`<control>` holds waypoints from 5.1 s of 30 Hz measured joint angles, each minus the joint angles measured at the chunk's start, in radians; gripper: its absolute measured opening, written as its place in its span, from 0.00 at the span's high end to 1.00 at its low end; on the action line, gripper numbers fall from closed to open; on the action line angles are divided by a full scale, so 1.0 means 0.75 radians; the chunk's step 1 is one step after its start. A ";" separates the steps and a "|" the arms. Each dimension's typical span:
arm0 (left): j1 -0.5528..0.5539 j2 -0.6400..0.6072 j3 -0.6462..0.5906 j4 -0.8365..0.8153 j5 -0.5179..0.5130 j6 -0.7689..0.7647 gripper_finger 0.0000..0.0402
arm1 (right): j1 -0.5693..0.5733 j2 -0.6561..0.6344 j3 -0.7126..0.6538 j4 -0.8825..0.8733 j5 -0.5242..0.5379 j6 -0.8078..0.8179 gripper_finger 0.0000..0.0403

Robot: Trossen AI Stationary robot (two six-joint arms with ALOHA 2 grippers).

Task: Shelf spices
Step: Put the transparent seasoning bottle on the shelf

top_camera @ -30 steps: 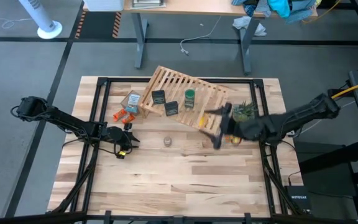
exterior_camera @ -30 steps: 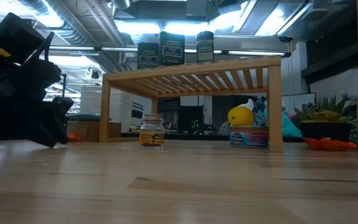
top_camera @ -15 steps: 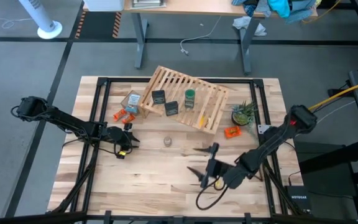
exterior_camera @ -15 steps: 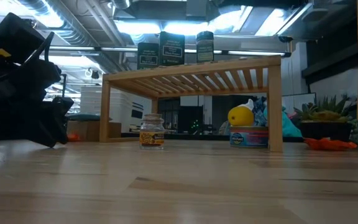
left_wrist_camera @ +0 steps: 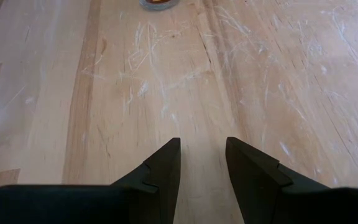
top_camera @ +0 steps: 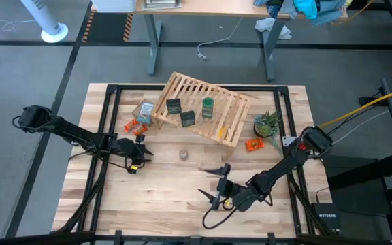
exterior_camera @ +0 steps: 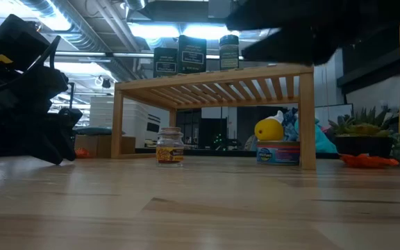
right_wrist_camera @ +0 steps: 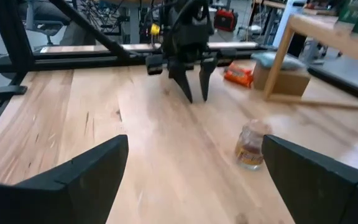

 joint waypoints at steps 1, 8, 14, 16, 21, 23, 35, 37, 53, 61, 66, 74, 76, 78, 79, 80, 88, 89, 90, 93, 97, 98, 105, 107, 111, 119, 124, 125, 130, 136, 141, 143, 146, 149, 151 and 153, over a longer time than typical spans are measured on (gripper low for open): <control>0.000 0.000 0.000 0.000 0.000 0.000 0.69 | 0.000 0.013 0.000 0.001 0.000 0.018 0.07; 0.000 0.000 0.000 0.121 0.000 0.009 0.69 | -0.010 0.060 0.000 -0.001 -0.002 0.112 0.07; 0.000 0.000 0.000 0.420 0.000 0.036 0.69 | -0.030 0.060 0.000 -0.002 -0.017 0.116 0.07; 0.000 0.000 0.000 0.440 0.000 0.033 0.69 | -0.038 0.060 0.000 -0.008 -0.052 0.116 0.07; 0.000 0.000 0.000 0.430 0.000 0.057 0.69 | -0.068 0.060 0.000 -0.009 -0.178 0.115 0.07; 0.000 0.000 0.000 0.430 0.000 0.075 0.69 | -0.088 0.060 0.000 -0.009 -0.229 0.116 0.07; 0.000 0.000 0.000 0.429 0.000 0.014 0.69 | -0.223 0.060 0.000 0.008 -0.555 0.115 0.07; 0.000 0.000 0.000 0.429 0.000 -0.024 0.69 | -0.223 0.060 0.000 0.017 -0.575 0.115 0.07; -0.001 0.000 0.000 0.413 0.000 -0.120 0.69 | -0.218 0.060 0.000 0.070 -0.687 0.167 0.07; -0.022 0.043 0.001 0.431 -0.002 -0.147 0.69 | -0.218 0.059 0.000 0.006 -0.455 0.189 0.07; -0.062 0.198 0.065 0.434 -0.028 -0.174 0.69 | -0.218 0.059 0.001 -0.063 -0.392 0.244 0.07; -0.064 0.598 0.289 0.517 -0.051 -0.060 0.69 | -0.218 0.058 0.001 -0.083 -0.413 0.279 0.07; -0.047 0.671 0.331 0.517 -0.054 -0.038 0.69 | -0.218 0.058 0.001 -0.084 -0.438 0.279 0.07; -0.022 0.731 0.360 0.560 -0.071 -0.022 0.69 | -0.218 0.058 0.001 -0.084 -0.451 0.279 0.07; -0.006 0.757 0.376 0.583 -0.076 -0.020 0.69 | -0.218 0.058 0.001 -0.084 -0.450 0.279 0.07; 0.014 0.780 0.394 0.601 -0.077 -0.020 0.69 | -0.218 0.058 0.001 -0.084 -0.451 0.279 0.07; 0.124 0.876 0.466 0.615 -0.069 -0.027 0.69 | -0.218 0.058 0.001 -0.093 -0.451 0.279 0.07; 0.128 0.877 0.469 0.624 -0.060 -0.035 0.69 | -0.218 0.058 0.001 -0.093 -0.451 0.278 0.07; 0.129 0.877 0.472 0.637 -0.051 -0.050 0.69 | -0.218 0.058 0.001 -0.093 -0.451 0.278 0.07; 0.125 0.877 0.493 0.647 -0.008 -0.058 0.69 | -0.218 0.058 0.001 -0.096 -0.451 0.279 0.07; 0.109 0.877 0.496 0.595 0.031 -0.062 0.69 | -0.218 0.058 0.001 -0.106 -0.452 0.279 0.07; 0.103 0.877 0.496 0.581 0.031 -0.066 0.69 | -0.218 0.058 0.001 -0.109 -0.452 0.279 0.07; 0.053 0.877 0.496 0.551 0.032 -0.099 0.69 | -0.218 0.058 0.001 -0.111 -0.501 0.279 0.07; 0.046 0.877 0.496 0.548 0.032 -0.102 0.69 | -0.218 0.058 0.001 -0.111 -0.531 0.279 0.07; 0.052 0.877 0.496 0.550 0.032 -0.132 0.67 | -0.218 0.058 0.001 -0.111 -0.548 0.279 0.07; 0.058 0.877 0.567 0.475 0.032 -0.135 0.55 | -0.218 0.058 0.001 -0.110 -0.548 0.278 0.07; 0.059 0.877 0.627 0.409 0.031 -0.129 0.48 | -0.218 0.058 0.001 -0.110 -0.557 0.278 0.07; 0.059 0.877 0.636 0.410 0.031 -0.123 0.47 | -0.218 0.058 0.001 -0.110 -0.566 0.279 0.07; 0.059 0.877 0.670 0.411 0.001 -0.106 0.44 | -0.218 0.058 0.001 -0.110 -0.583 0.278 0.07; 0.081 0.877 0.696 0.415 -0.005 -0.105 0.42 | -0.218 0.058 0.001 -0.110 -0.583 0.278 0.07; 0.110 0.877 0.706 0.416 -0.006 -0.129 0.41 | -0.218 0.058 0.001 -0.110 -0.583 0.278 0.07; 0.115 0.877 0.706 0.420 -0.006 -0.138 0.41 | -0.218 0.058 0.001 -0.110 -0.583 0.278 0.07; 0.120 0.900 0.708 0.448 -0.006 -0.142 0.41 | -0.218 0.058 0.001 -0.110 -0.583 0.278 0.07; 0.117 0.965 0.709 0.510 -0.005 -0.173 0.41 | -0.218 0.058 0.001 -0.110 -0.583 0.278 0.07; 0.117 1.008 0.729 0.511 -0.005 -0.175 0.41 | -0.218 0.058 0.001 -0.109 -0.583 0.278 0.07; 0.117 1.047 0.755 0.513 -0.005 -0.174 0.41 | -0.218 0.058 0.001 -0.111 -0.583 0.278 0.07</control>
